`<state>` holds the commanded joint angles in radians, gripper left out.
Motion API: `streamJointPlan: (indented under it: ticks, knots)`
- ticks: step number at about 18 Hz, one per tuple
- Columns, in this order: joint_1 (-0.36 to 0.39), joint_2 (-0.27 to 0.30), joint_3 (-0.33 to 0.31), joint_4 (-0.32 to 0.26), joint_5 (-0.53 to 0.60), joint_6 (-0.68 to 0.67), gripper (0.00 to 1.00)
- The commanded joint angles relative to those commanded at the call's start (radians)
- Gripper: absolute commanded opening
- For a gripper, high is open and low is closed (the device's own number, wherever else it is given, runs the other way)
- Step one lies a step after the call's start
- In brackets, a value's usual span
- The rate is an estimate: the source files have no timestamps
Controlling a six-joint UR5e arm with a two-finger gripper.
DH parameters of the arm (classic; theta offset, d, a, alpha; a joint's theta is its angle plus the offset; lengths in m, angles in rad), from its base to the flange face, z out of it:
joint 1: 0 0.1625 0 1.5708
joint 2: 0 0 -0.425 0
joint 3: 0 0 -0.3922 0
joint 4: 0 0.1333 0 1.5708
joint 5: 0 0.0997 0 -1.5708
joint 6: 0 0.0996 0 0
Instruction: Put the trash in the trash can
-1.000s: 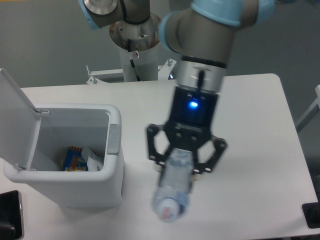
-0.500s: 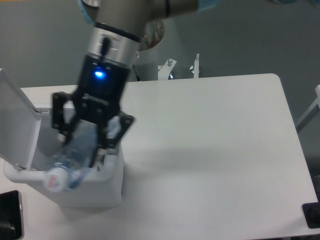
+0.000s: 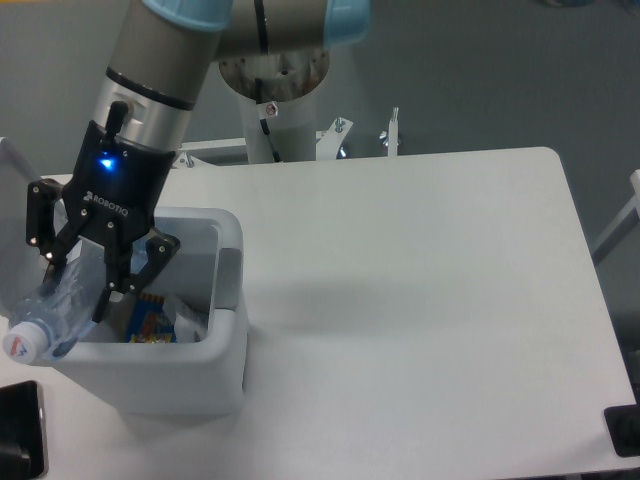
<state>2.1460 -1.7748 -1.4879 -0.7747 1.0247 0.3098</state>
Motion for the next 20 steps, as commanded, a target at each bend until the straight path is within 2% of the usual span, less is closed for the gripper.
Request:
streamJointPlan:
  ticks: [4,8,10,15,20]
  knots:
    - [0.002,-0.003,0.0,0.0,0.0,0.003,0.77]
    - [0.018,-0.003,0.0,0.0,0.002,0.003,0.8]
    - [0.04,-0.002,0.0,0.0,-0.002,0.005,0.85]
    - [0.119,0.002,0.018,0.002,-0.003,0.025,1.0]
    - [0.239,0.002,0.034,0.002,-0.003,-0.012,1.0]
